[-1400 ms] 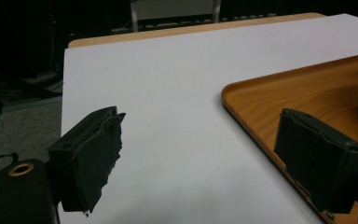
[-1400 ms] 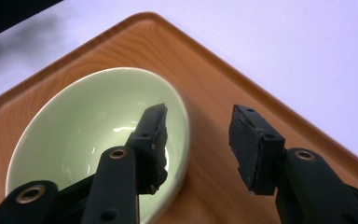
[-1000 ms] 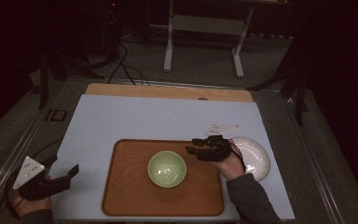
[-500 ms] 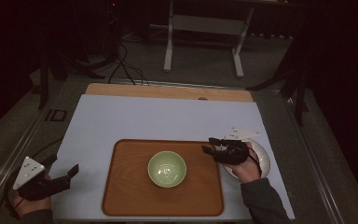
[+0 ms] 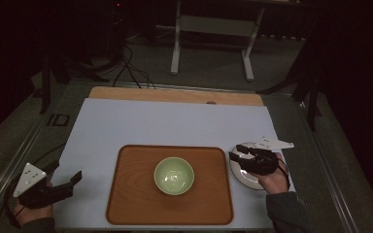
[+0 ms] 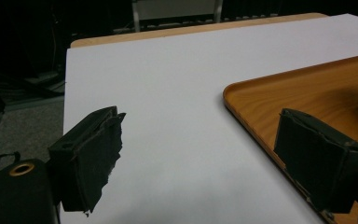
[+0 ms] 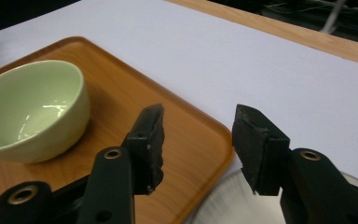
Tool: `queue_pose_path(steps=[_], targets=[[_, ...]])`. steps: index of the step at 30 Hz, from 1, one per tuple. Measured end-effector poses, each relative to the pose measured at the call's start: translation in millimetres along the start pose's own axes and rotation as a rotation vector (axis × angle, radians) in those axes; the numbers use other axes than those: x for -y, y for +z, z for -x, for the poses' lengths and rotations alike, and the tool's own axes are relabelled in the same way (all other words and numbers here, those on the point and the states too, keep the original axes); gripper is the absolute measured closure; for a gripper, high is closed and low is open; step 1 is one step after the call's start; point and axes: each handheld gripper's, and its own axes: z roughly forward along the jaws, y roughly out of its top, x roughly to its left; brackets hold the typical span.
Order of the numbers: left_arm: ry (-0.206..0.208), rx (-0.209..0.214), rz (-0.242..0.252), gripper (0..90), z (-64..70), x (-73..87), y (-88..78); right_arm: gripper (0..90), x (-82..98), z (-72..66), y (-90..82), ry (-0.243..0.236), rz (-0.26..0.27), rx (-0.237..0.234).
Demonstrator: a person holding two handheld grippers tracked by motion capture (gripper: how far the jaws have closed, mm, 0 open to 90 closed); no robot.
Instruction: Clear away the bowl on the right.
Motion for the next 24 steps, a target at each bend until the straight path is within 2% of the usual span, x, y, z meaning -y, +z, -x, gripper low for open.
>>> queue_pose_path(steps=[6, 12, 14, 19, 24], targets=[[0.0, 0.001, 0.0, 14.4, 0.0, -0.1, -0.3, 51.3, 11.6, 10.1, -14.4, 0.013, 0.008, 0.053], [0.001, 0.003, -0.004, 14.5, -0.1, 0.0, 0.4, 49.4, 28.5, 22.3, -27.3, 0.043, -0.011, 0.116], [0.002, 0.002, -0.007, 14.4, -0.3, 0.1, 0.5, 47.1, 35.0, 25.7, -32.5, 0.057, -0.01, 0.148], [-0.003, -0.002, -0.01, 14.5, -0.6, 0.5, 0.8, 44.4, 47.7, 29.6, -37.3, 0.053, -0.036, 0.264], [-0.005, -0.009, -0.024, 14.5, -0.2, 1.1, 2.9, 40.6, 56.4, 33.2, -38.5, 0.062, -0.044, 0.314]])
